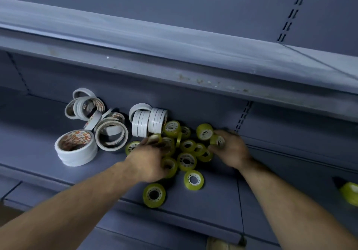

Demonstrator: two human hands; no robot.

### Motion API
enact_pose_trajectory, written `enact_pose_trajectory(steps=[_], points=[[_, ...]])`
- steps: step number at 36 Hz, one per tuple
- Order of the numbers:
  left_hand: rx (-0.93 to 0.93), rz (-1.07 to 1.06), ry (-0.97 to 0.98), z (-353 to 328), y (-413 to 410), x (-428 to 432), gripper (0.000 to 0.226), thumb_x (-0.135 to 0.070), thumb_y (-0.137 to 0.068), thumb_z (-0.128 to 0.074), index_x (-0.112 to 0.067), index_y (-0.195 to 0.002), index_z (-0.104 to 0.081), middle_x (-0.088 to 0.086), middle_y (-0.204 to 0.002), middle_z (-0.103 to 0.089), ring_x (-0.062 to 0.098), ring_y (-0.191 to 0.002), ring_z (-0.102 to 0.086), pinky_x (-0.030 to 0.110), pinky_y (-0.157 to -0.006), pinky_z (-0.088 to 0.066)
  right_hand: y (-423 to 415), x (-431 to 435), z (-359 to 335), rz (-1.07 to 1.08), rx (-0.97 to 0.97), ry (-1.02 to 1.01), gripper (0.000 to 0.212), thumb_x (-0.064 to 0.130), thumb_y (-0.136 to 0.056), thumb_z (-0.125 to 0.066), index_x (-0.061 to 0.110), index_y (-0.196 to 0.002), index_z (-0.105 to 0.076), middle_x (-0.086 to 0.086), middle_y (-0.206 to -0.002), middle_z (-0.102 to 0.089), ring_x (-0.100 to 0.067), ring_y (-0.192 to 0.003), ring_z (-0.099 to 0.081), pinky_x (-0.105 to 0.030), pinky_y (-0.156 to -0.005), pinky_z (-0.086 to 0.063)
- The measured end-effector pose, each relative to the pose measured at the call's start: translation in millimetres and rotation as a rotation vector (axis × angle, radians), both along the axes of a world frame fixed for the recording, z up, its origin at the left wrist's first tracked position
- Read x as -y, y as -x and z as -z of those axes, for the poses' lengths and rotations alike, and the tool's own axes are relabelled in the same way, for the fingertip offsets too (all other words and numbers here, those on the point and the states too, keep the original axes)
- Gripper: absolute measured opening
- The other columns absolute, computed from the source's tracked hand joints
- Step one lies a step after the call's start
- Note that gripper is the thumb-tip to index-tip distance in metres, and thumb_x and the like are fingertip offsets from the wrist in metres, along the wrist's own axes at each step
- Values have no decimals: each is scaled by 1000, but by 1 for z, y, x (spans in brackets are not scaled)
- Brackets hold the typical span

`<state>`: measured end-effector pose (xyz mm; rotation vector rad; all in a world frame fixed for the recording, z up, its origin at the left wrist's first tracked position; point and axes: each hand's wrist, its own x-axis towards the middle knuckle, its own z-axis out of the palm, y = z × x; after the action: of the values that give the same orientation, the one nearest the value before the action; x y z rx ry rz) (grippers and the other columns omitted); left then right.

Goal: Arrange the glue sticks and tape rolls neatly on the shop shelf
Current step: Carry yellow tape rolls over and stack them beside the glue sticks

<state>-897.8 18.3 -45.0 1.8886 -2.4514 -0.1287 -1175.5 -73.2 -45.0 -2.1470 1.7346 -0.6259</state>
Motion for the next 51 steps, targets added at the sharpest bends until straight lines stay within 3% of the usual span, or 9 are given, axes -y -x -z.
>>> enact_pose_trajectory(steps=[4, 8, 14, 16, 21, 30, 39, 43, 51], points=[[-22, 49, 57, -2, 1, 2, 72, -70, -67, -29, -37, -123, -58, -13, -132, -57, 19, -131, -43, 34, -115, -26, 6, -9, 0, 127, 382, -108, 39, 22, -74, -89, 25, -93, -56, 4, -91, -65, -17, -85, -63, -29, -75, -50], [-78, 108, 201, 6, -1, 9, 45, -61, -69, -46, -29, -93, -69, -9, -97, -67, 23, -97, -61, 35, -94, -43, 16, -14, 0, 141, 338, -144, 51, 29, -64, -93, 21, -95, -53, 3, -86, -66, -15, -75, -62, -31, -69, -49], [-168, 138, 250, 8, 5, 14, 25, -49, -68, -50, -25, -63, -47, -4, -67, -55, 27, -74, -55, 30, -81, -42, 19, -20, 3, 121, 349, -160, 52, 27, -61, -92, 24, -88, -48, 3, -76, -62, -10, -62, -52, -30, -57, -44], [-191, 143, 244, 7, 7, 13, 23, -48, -65, -53, -29, -63, -41, -5, -69, -54, 28, -75, -55, 31, -81, -44, 18, -23, 3, 123, 347, -177, 51, 27, -63, -93, 23, -92, -51, 6, -76, -63, -8, -62, -53, -28, -57, -45], [-23, 95, 177, 2, 8, 12, 42, -67, -62, -49, -30, -80, -60, -8, -90, -61, 22, -97, -54, 29, -81, -40, 17, -26, 2, 103, 347, -193, 52, 26, -66, -93, 17, -98, -52, 7, -78, -62, -8, -64, -54, -27, -61, -45], [-19, 26, -17, -8, 16, 3, 59, -82, -58, -54, -36, -94, -65, -16, -81, -63, 8, -81, -58, 23, -62, -40, 16, -28, 3, 101, 298, -189, 43, 24, -65, -91, 24, -82, -51, 6, -70, -60, -12, -62, -54, -34, -59, -48], [-59, 17, -44, -12, 17, 0, 44, -60, -67, -68, -32, -100, -61, -9, -88, -64, 13, -83, -61, 23, -64, -46, 10, -33, -5, 96, 303, -188, 31, 19, -71, -89, 19, -85, -61, 6, -71, -64, -10, -63, -57, -26, -58, -47], [-309, -45, -120, -22, 16, 1, 37, -46, -69, -77, -32, -96, -55, -11, -85, -58, 11, -79, -58, 20, -58, -40, 11, -31, -6, 97, 398, -197, 24, 19, -73, -88, 23, -82, -67, 7, -75, -69, -9, -68, -64, -27, -64, -52], [-1227, -148, -437, -40, 18, 0, 53, -14, -59, -75, -33, -108, -72, 4, -92, -60, 15, -82, -64, 28, -68, -54, 11, -30, -11, 82, 508, -216, 23, 18, -86, -77, 35, -99, -73, 9, -88, -69, -8, -80, -65, -26, -74, -56]])
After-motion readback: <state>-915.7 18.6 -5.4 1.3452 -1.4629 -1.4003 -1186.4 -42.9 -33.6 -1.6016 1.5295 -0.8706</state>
